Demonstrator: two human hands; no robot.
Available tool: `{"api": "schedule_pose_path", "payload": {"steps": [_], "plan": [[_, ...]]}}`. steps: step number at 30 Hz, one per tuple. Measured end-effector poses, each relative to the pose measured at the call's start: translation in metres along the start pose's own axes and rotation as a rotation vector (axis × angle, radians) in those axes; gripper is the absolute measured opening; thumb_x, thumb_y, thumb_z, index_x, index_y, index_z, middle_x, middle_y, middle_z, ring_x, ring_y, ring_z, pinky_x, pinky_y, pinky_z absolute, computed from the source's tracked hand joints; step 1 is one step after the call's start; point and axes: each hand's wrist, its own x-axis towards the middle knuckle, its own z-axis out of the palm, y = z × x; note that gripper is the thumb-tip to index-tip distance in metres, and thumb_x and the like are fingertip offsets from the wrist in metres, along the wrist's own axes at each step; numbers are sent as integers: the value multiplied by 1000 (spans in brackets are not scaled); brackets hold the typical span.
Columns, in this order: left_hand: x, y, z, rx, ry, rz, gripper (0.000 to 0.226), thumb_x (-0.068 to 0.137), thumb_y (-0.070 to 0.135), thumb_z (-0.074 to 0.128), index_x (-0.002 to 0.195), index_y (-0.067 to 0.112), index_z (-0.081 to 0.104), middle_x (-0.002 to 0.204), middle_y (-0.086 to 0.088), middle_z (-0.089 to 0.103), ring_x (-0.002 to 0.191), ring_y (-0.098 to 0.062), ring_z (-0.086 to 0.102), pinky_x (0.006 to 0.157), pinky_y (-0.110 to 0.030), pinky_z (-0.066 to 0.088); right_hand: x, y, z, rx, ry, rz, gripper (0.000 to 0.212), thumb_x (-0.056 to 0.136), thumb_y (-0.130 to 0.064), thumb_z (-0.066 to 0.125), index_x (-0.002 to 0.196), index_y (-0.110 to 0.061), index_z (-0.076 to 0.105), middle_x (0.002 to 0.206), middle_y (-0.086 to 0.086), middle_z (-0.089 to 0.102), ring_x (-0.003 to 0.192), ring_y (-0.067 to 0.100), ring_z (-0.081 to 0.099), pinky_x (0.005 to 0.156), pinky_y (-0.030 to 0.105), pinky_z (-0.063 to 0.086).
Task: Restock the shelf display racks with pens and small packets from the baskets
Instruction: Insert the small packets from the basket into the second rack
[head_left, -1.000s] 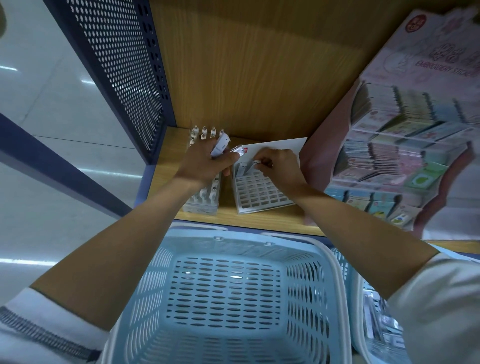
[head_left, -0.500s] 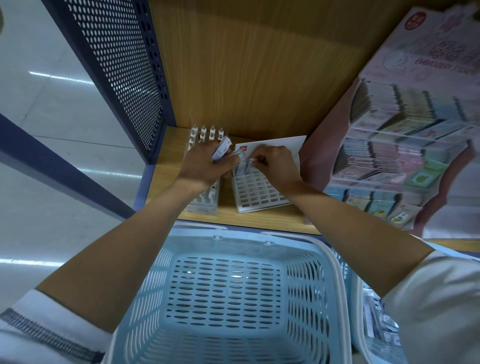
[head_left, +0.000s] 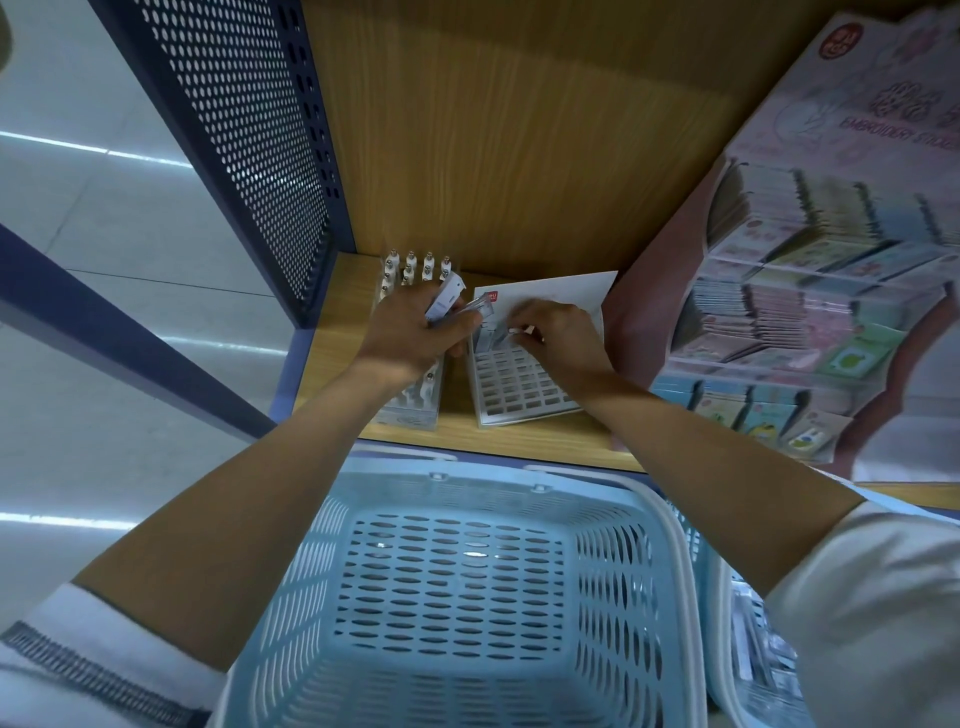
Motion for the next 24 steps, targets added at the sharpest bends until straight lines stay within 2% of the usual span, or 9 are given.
{"api": "schedule_pose_path", "payload": {"steps": [5,10,12,13,15,17,19,22,24], "plan": [[-2,-1,0,-78,-7,-32,23,92,26,66,76,10,61,59,7,62,48,4,55,49,-6,34,0,-6,9,131,108,123,10,78,-12,74,83,-15,67,81,-5,69,68,3,58,70,28,52],[0,0,0,-26,-4,-19,27,92,27,65,69,16,58,57,8,61,53,4,57,53,-6,35,3,-6,7,210,86,171,8,75,-9,76,79,-13,69,80,-6,69,67,1,58,73,31,53],[-1,1,0,-25,-3,-11,26,93,26,64,70,16,59,58,8,62,53,4,57,53,-5,35,1,-8,3,220,86,174,7,77,-14,76,81,-14,69,80,-9,67,68,0,58,72,26,52],[-1,1,0,-31,-5,-20,25,93,27,64,71,15,59,59,7,62,52,4,57,53,-6,36,-2,-7,-1,244,117,200,7,80,-18,73,83,-13,68,79,-10,67,69,0,59,69,21,51],[-1,1,0,-29,-5,-35,28,93,31,63,70,17,58,59,6,63,52,3,56,53,-7,37,-10,-6,-11,463,198,353,14,91,-20,59,86,-8,65,75,-5,63,63,3,57,60,18,47],[0,4,1,5,-3,-43,33,94,38,60,66,21,56,59,7,62,55,2,57,55,-9,37,-15,-6,-22,734,218,504,24,97,-14,40,84,-6,58,70,5,56,55,8,49,52,20,42],[1,8,3,20,0,-57,38,93,43,59,66,17,57,59,6,62,55,1,56,56,-10,36,-17,-6,-32,859,192,550,27,95,-4,29,81,-9,51,69,8,50,52,7,44,50,17,38],[5,14,9,-49,-16,-118,36,91,46,62,77,13,60,65,3,64,62,-6,61,62,-19,43,-20,-7,-41,907,109,514,29,90,5,27,81,-12,49,68,6,45,53,8,42,53,20,37],[5,17,12,-13,-43,-155,40,90,53,60,74,16,57,66,1,63,65,-15,61,67,-31,45,-22,-8,-43,943,77,530,31,87,10,31,84,-14,51,70,4,46,53,10,44,51,22,39]]}}
